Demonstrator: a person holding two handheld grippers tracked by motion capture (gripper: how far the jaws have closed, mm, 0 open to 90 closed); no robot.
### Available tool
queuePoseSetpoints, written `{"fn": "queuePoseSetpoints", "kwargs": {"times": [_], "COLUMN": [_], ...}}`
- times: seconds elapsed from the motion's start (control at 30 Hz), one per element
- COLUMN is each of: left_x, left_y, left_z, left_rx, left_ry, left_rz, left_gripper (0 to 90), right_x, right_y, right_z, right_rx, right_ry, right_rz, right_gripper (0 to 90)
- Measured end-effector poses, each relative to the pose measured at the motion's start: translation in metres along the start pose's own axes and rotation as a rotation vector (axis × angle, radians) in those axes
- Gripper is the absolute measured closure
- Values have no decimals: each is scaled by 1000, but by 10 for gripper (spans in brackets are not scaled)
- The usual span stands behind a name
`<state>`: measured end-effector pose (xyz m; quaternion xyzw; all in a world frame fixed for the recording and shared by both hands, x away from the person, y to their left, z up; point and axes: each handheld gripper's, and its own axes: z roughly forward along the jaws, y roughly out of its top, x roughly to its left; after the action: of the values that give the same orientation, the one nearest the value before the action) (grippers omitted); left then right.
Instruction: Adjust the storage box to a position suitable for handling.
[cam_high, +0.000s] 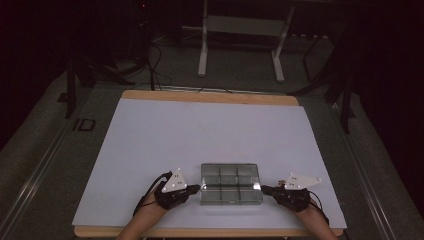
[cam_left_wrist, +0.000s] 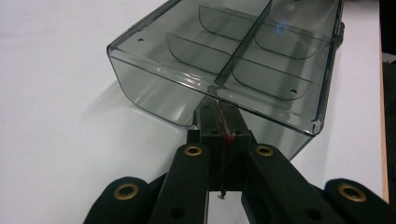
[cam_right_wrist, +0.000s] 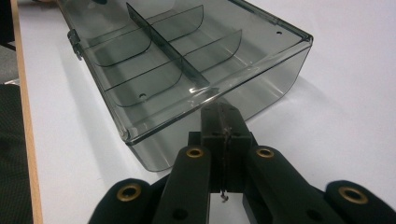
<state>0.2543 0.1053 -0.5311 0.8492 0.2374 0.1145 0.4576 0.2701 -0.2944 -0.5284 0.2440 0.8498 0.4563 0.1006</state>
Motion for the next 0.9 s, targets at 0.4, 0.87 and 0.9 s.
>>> {"fn": "queuePoseSetpoints", "kwargs": {"times": [0.4, 0.87, 0.9], "left_x": [-3, 2, 2], "left_y": [6, 9, 9], "left_z": [-2, -3, -3], "left_rx": [-28, -52, -52], "left_ry": [-4, 28, 28], "left_rz": [14, -22, -22], "left_gripper": [900, 701, 700], "right_x": [3, 2, 2], "right_y": [4, 9, 9], "right_z": [-5, -6, -7], "right_rx": [-46, -58, -62], "right_ry": [36, -6, -4], "right_rz": [3, -10, -8], "right_gripper": [900, 784, 784]}}
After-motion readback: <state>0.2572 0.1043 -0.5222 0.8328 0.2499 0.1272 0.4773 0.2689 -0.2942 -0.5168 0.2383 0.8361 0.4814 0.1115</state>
